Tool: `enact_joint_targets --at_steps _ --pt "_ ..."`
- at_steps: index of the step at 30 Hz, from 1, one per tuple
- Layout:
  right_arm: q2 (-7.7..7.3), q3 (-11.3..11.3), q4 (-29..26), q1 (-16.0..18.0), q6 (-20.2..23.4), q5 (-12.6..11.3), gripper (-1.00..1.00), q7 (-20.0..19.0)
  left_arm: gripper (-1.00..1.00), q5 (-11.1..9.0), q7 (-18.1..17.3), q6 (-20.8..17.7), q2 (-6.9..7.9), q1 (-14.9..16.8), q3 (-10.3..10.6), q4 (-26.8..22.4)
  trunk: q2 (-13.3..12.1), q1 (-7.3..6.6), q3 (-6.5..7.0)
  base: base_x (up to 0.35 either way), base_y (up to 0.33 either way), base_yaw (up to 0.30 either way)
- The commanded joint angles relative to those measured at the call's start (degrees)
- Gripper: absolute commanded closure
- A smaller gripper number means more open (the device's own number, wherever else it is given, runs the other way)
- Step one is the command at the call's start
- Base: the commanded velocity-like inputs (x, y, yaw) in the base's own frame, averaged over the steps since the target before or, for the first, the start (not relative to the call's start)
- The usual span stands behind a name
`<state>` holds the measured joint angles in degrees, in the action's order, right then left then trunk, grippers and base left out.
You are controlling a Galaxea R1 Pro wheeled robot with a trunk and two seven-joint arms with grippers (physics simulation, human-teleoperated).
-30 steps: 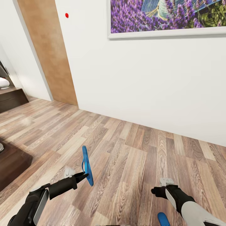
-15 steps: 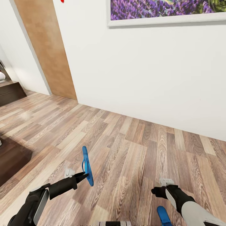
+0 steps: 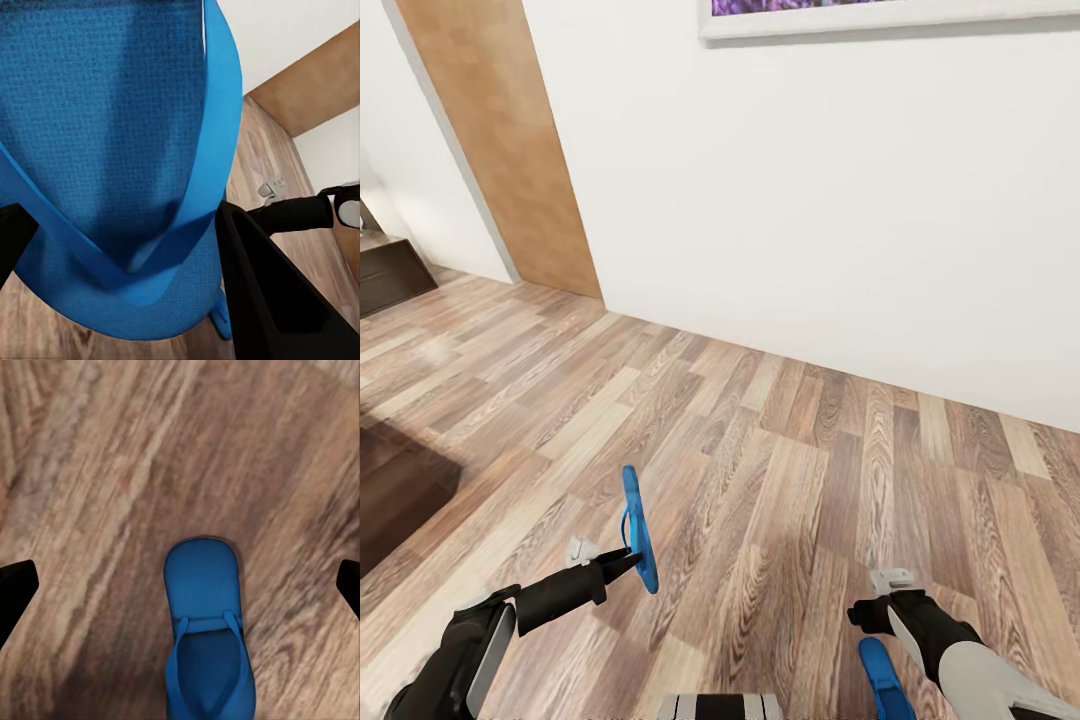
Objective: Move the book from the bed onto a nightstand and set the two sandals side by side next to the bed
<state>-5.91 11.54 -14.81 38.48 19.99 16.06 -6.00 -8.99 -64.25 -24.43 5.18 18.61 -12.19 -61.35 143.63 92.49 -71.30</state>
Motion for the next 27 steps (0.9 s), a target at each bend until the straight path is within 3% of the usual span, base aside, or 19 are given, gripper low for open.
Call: enact_joint_targets --at_steps 1,17,27 --pt "0.02 0.4 -0.1 0.0 0.3 0.6 -1.00 -0.4 1.00 -0.3 -0.2 -0.4 0.00 0.0 0.0 0.0 0.0 0.01 -0.27 0.000 0.000 0.000" --pt "-0.05 0.4 -0.2 0.0 0.3 0.7 -1.00 -0.4 1.00 -0.3 -0.3 -0.5 0.00 0.0 -0.1 0.0 0.2 0.42 -3.81 0.000 0.000 0.000" --pt "-1.53 0.4 -0.2 -0.1 0.3 0.7 -1.00 -0.4 1.00 -0.3 -0.3 -0.5 0.00 0.0 -0.1 0.0 0.4 0.68 -6.03 0.000 0.000 0.000"
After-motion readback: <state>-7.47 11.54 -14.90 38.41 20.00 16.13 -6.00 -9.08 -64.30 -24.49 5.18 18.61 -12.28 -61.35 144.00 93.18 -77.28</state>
